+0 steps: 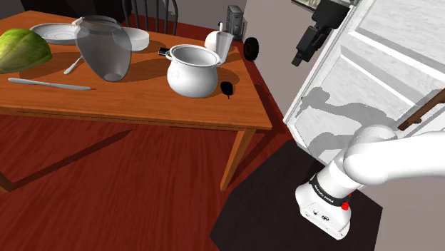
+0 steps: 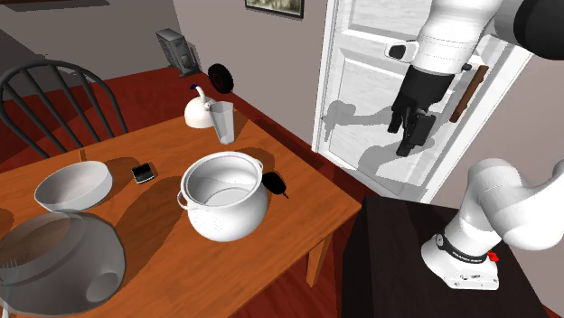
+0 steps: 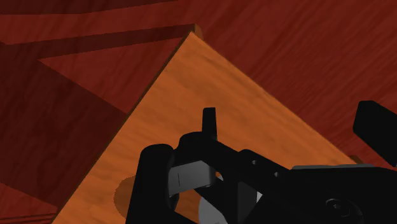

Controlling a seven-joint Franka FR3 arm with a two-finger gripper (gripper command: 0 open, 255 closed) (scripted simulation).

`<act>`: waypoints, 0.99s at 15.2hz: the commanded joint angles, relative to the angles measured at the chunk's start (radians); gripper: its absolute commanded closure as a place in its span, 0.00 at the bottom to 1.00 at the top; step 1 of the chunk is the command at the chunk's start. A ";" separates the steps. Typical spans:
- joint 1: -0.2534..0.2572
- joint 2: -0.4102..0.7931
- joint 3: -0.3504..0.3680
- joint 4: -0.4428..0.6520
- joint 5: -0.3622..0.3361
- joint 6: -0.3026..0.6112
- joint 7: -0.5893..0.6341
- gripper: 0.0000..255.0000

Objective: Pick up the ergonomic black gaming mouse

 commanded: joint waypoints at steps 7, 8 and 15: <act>-0.037 0.153 0.031 -0.034 0.013 0.191 0.095 0.00; -0.043 0.182 0.036 -0.035 0.014 0.221 0.111 0.00; -0.085 0.404 0.061 -0.006 0.010 0.418 0.222 0.00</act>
